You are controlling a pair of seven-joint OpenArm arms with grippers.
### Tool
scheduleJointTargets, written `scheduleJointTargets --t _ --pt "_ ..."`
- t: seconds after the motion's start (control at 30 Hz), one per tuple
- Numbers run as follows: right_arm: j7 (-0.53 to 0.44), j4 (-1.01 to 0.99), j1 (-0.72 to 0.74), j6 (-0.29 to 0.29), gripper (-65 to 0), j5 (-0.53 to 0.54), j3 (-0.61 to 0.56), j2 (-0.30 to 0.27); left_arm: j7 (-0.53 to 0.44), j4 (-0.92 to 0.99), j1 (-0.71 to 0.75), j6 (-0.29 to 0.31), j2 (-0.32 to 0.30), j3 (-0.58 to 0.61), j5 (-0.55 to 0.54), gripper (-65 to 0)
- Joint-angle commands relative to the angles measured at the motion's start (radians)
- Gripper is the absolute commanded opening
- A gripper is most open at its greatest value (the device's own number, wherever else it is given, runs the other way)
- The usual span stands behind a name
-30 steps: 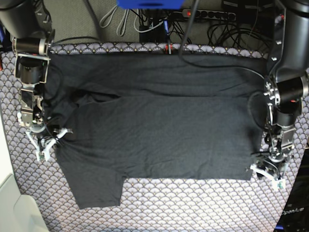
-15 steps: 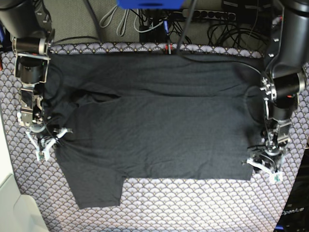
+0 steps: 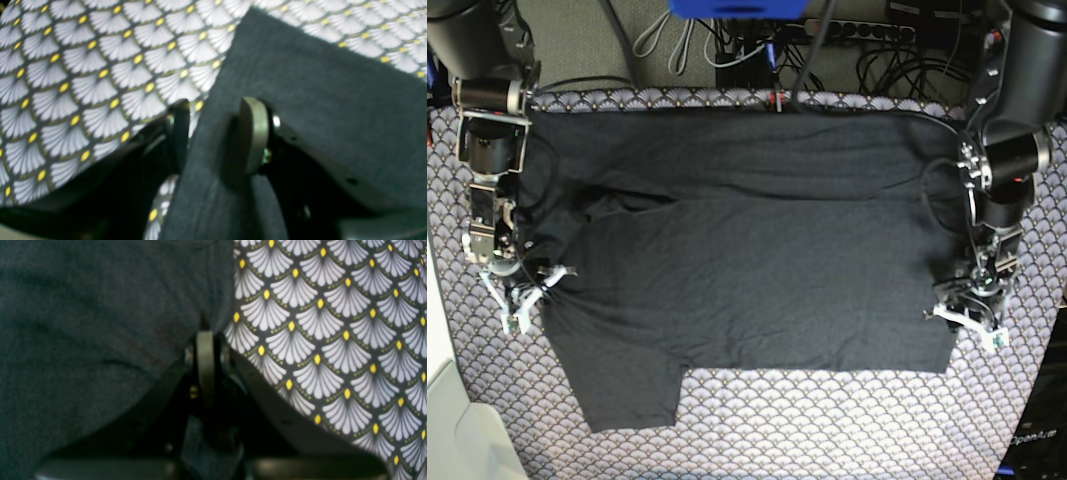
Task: Fold the T-shirt properly
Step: 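Grasp the shirt's side edges near the hem with both grippers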
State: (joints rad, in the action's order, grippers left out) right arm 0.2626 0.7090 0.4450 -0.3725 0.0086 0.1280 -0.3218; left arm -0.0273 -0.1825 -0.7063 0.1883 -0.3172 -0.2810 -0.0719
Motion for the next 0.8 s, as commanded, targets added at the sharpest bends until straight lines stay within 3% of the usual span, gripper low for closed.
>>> scheduleJointTargets --t 0.0,0.53,0.6,0.7,0.77 --pt "0.024 0.010 0.015 -0.004 -65.0 -0.003 0.002 -0.013 -0.020 -0.013 -0.029 0.004 -0.013 -0.002 -0.006 -40.3" --pt "0.024 0.010 0.015 -0.004 -65.0 -0.003 0.000 -0.013 -0.018 -0.008 0.003 0.003 -0.003 -0.002 -0.007 -41.2" --pt "0.024 0.010 0.016 -0.004 -65.0 -0.003 0.000 -0.015 -0.015 -0.008 0.009 0.003 -0.004 -0.002 -0.007 -46.3" --pt "0.024 0.010 0.016 -0.004 -65.0 -0.003 0.000 -0.017 -0.012 -0.010 0.018 0.003 -0.006 0.002 -0.001 -64.3" --pt "0.024 0.010 0.016 -0.004 -65.0 -0.003 -0.001 -0.018 -0.012 -0.013 0.024 0.003 -0.007 -0.001 -0.004 -63.8"
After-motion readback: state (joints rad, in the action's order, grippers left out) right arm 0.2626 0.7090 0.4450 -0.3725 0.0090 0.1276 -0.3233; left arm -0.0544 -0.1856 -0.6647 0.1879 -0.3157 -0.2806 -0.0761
